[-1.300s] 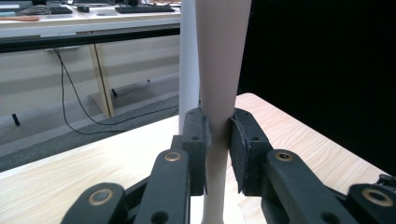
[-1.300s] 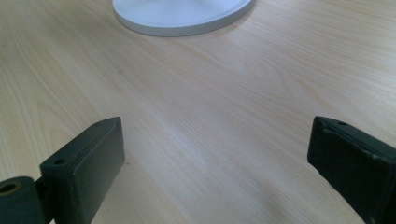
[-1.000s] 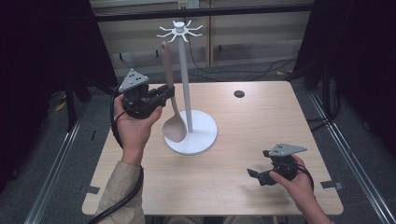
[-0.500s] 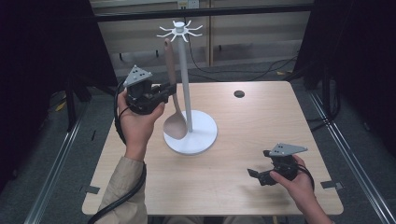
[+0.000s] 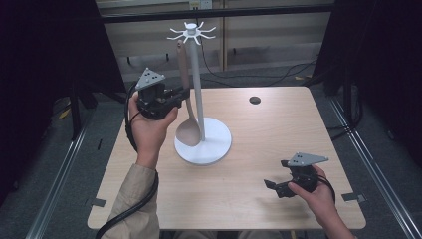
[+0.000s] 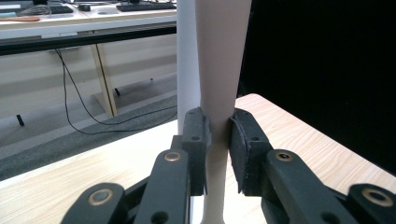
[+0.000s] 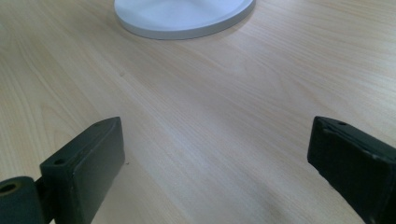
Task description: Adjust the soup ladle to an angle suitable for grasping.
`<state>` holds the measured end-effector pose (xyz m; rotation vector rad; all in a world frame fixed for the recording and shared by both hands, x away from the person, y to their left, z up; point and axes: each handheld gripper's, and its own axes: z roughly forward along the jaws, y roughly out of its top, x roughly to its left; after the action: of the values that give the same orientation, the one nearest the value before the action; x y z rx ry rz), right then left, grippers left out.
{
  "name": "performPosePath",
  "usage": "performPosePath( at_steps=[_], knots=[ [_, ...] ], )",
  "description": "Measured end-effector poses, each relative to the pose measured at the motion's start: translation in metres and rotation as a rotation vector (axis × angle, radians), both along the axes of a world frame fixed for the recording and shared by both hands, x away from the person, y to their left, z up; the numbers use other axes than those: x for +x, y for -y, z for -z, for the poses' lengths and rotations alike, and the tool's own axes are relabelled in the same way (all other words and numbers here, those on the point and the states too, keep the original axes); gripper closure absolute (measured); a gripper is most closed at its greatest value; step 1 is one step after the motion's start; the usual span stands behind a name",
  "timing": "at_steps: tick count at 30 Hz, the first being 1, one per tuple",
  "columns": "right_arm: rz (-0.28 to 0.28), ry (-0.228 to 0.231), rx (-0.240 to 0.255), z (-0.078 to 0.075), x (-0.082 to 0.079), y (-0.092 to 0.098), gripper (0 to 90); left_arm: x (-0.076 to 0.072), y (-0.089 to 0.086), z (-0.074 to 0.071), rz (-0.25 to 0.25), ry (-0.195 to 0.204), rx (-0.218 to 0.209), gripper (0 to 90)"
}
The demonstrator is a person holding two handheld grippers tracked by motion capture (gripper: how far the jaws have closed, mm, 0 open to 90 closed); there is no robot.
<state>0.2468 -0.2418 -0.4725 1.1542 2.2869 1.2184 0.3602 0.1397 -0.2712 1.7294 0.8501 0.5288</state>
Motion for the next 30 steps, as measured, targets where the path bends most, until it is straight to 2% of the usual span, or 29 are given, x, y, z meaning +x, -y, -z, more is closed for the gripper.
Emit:
performPosePath(
  at_steps=[30],
  knots=[
    [-0.01,-0.008,-0.002,0.0018,0.0006,-0.0012,3.4,0.0066,0.0068,0.005,-0.011,0.017,-0.007,77.1]
  ],
)
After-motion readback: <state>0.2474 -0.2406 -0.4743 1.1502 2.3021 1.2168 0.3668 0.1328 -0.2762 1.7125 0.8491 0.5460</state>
